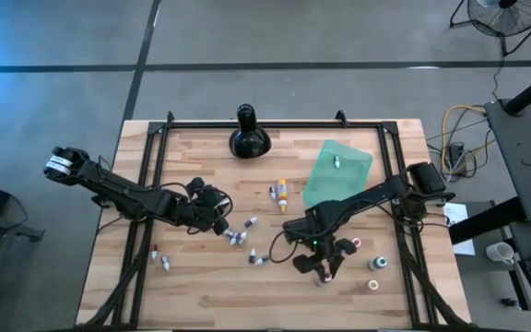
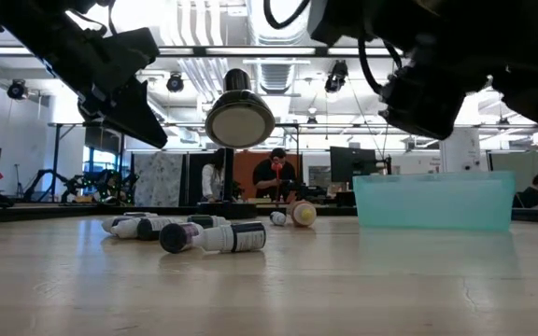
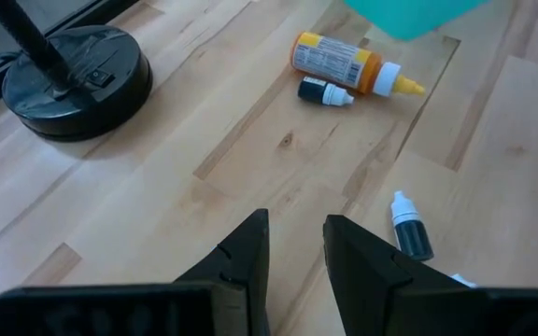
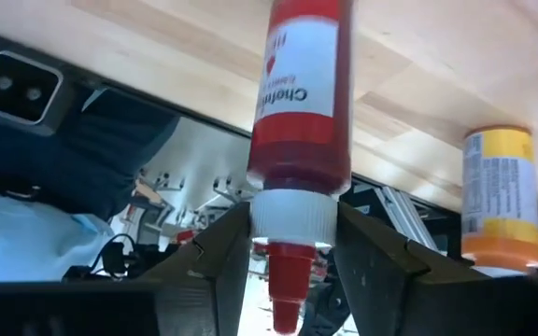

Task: Pick & Place food coloring
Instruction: Adjust the large red food coloring bottle in the table, then adjust the large yellow food coloring bottle in the table

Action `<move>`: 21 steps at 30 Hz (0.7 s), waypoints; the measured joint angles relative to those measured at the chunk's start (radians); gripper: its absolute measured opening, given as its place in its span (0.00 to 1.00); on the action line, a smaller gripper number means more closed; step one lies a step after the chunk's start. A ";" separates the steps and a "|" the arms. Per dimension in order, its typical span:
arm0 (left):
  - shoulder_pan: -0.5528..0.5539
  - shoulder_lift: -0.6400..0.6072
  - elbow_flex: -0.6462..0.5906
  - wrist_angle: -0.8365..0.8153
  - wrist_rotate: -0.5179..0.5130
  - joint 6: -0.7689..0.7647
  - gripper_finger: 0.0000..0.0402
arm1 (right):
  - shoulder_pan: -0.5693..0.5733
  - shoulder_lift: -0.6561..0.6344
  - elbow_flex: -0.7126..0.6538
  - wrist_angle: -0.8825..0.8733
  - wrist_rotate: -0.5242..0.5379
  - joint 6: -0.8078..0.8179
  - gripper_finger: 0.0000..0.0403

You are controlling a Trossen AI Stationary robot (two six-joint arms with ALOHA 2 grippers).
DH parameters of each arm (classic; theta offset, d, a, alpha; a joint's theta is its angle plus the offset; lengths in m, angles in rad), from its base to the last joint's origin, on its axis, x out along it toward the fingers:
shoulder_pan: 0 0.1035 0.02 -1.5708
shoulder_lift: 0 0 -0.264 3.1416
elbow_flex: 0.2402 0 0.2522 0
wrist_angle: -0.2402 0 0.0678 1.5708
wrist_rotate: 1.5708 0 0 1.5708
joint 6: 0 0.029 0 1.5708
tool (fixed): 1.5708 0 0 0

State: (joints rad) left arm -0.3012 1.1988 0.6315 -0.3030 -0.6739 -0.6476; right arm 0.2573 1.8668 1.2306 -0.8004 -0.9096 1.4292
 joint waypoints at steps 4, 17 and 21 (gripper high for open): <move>0.000 0.000 0.000 0.000 0.000 0.003 0.20 | 0.000 0.000 0.023 0.000 -0.001 0.002 0.35; -0.001 0.000 0.000 0.000 0.001 0.004 0.20 | 0.000 -0.023 0.066 -0.011 -0.011 0.003 0.35; -0.001 0.000 0.000 0.000 0.002 0.004 0.20 | -0.007 -0.062 0.086 -0.013 0.011 0.008 0.34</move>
State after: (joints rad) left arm -0.3019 1.1988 0.6315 -0.3032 -0.6720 -0.6434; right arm 0.2503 1.8047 1.3164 -0.8138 -0.8990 1.4368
